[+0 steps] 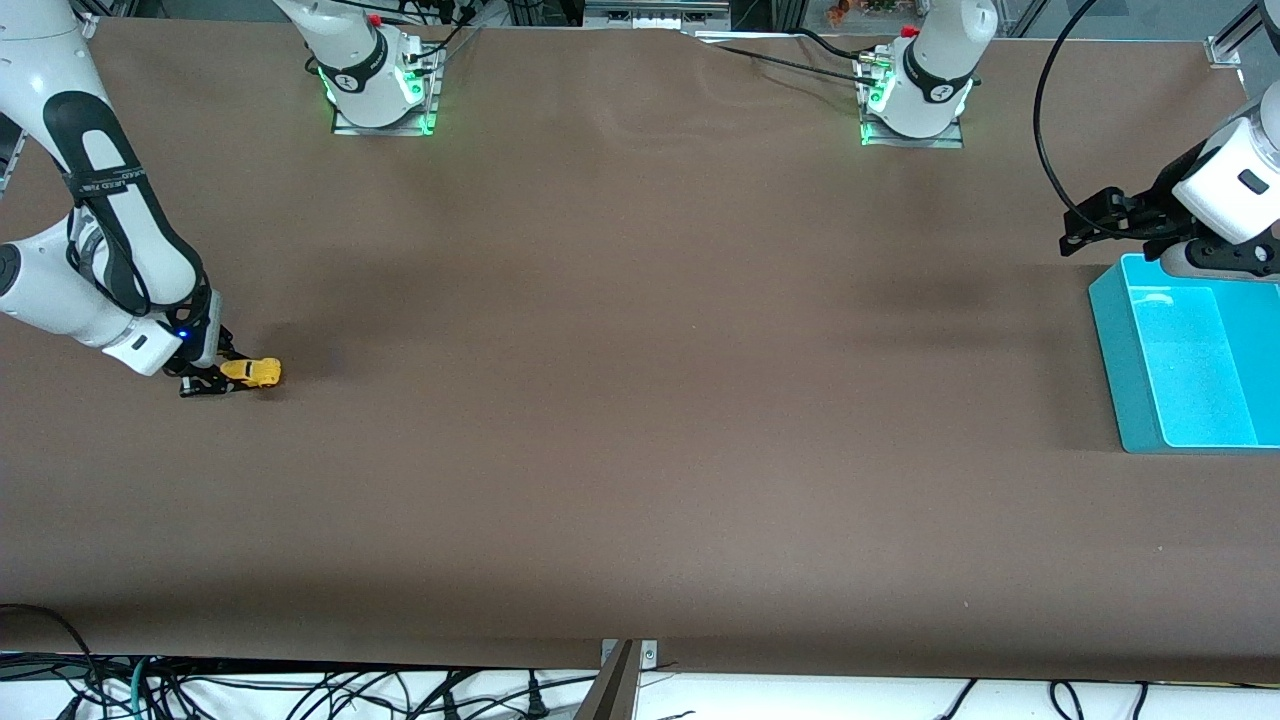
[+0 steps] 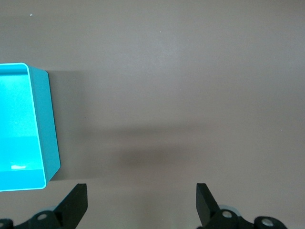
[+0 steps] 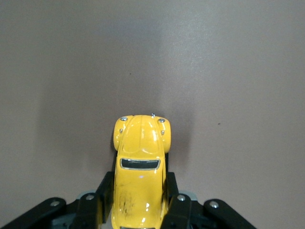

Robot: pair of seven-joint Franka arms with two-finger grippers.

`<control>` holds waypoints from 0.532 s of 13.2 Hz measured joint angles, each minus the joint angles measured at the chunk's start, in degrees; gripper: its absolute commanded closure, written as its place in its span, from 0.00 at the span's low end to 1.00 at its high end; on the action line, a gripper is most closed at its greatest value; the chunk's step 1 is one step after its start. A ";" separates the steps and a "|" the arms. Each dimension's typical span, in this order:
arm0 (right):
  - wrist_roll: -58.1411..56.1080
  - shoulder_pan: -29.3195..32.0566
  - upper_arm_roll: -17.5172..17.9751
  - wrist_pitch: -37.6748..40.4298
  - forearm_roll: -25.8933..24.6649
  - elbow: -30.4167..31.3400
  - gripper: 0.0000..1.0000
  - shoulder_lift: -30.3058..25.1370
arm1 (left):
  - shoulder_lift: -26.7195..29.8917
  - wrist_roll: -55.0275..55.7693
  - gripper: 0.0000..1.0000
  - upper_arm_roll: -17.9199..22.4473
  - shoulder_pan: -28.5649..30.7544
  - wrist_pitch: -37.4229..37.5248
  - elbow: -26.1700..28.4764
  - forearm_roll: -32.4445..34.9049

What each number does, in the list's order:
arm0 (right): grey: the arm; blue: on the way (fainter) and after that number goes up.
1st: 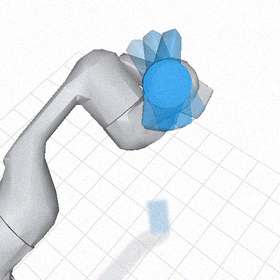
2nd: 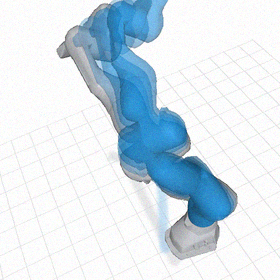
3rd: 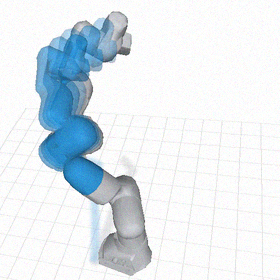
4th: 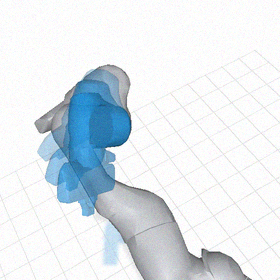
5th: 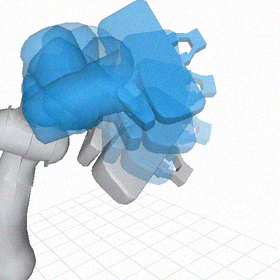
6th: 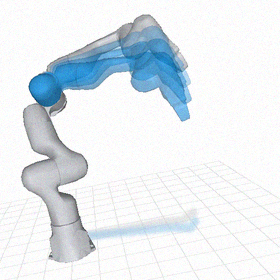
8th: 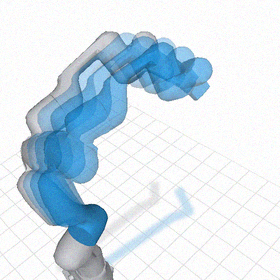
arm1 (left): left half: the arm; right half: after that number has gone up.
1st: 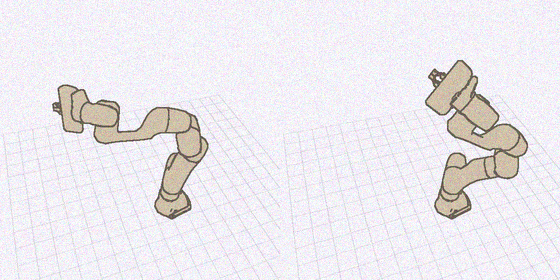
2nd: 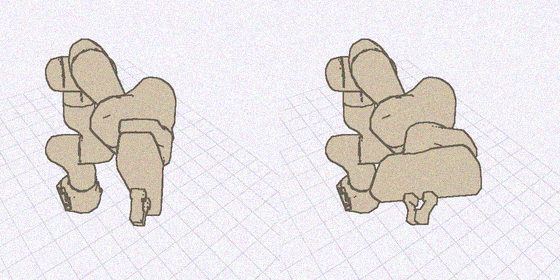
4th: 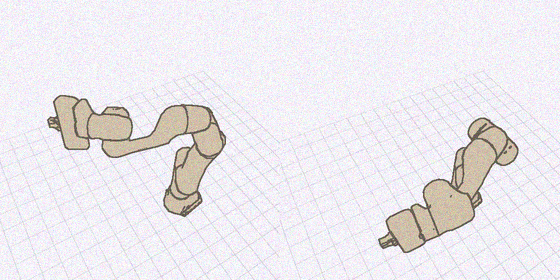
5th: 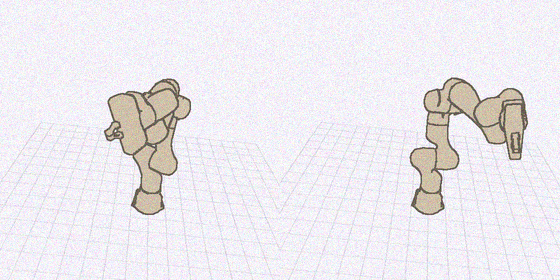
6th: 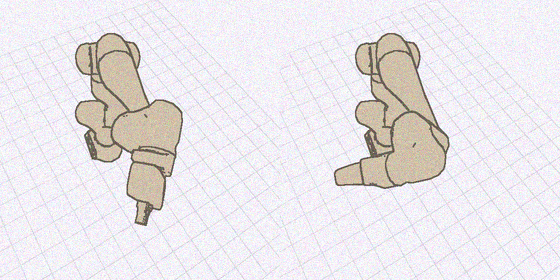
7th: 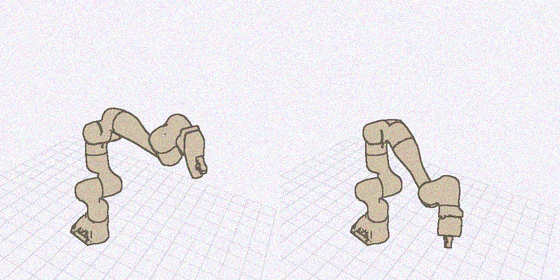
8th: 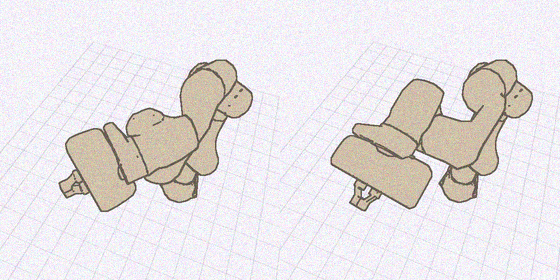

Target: Wind and store yellow beetle car

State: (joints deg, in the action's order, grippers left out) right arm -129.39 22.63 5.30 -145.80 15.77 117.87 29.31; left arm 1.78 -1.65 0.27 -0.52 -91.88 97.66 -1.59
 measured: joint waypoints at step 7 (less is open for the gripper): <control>3.23 0.40 0.22 3.70 -0.07 -3.64 0.00 2.72 | 0.00 0.00 0.00 0.01 0.01 0.00 0.00 0.00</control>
State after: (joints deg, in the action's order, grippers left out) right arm -126.16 23.03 5.52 -142.11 15.70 114.22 32.03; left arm 1.78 -1.65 0.28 -0.51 -91.88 97.66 -1.59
